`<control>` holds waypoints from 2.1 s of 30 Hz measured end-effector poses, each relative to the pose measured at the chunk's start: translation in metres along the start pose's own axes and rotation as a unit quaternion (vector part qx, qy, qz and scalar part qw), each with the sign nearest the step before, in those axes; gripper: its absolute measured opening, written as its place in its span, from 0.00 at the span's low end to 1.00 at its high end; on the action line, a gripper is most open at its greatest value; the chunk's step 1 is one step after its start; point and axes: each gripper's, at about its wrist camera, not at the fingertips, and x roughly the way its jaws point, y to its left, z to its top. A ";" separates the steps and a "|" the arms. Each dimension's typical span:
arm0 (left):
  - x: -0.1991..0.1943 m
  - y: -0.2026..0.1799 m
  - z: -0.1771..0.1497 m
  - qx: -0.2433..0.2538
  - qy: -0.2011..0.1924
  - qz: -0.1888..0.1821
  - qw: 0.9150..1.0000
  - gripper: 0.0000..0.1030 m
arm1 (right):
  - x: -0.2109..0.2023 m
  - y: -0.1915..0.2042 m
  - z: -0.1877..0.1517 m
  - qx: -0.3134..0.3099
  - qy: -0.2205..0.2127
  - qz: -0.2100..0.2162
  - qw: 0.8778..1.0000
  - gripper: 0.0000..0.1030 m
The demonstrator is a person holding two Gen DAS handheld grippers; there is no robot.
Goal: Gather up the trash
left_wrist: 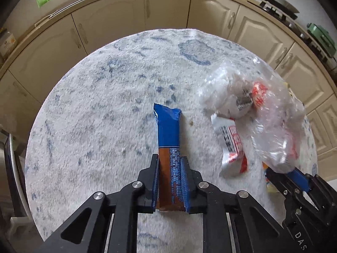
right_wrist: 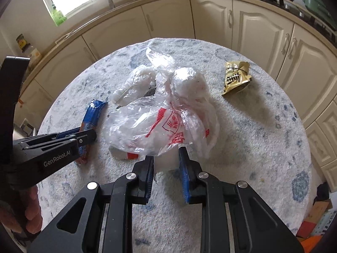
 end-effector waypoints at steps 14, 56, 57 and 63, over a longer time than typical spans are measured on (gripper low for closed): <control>-0.104 -0.023 -0.105 0.049 -0.044 -0.017 0.998 0.14 | -0.072 0.003 -0.071 0.040 -0.020 -0.007 0.999 0.22; -0.113 -0.312 -0.175 0.296 -0.032 -0.085 0.951 0.14 | -0.188 -0.263 -0.189 0.292 -0.055 -0.158 0.942 0.22; -0.109 -0.321 -0.174 0.302 -0.029 -0.086 0.949 0.14 | -0.189 -0.269 -0.191 0.298 -0.053 -0.162 0.939 0.22; -0.083 -0.368 -0.168 0.332 -0.006 -0.101 0.938 0.14 | -0.193 -0.306 -0.204 0.330 -0.041 -0.180 0.926 0.22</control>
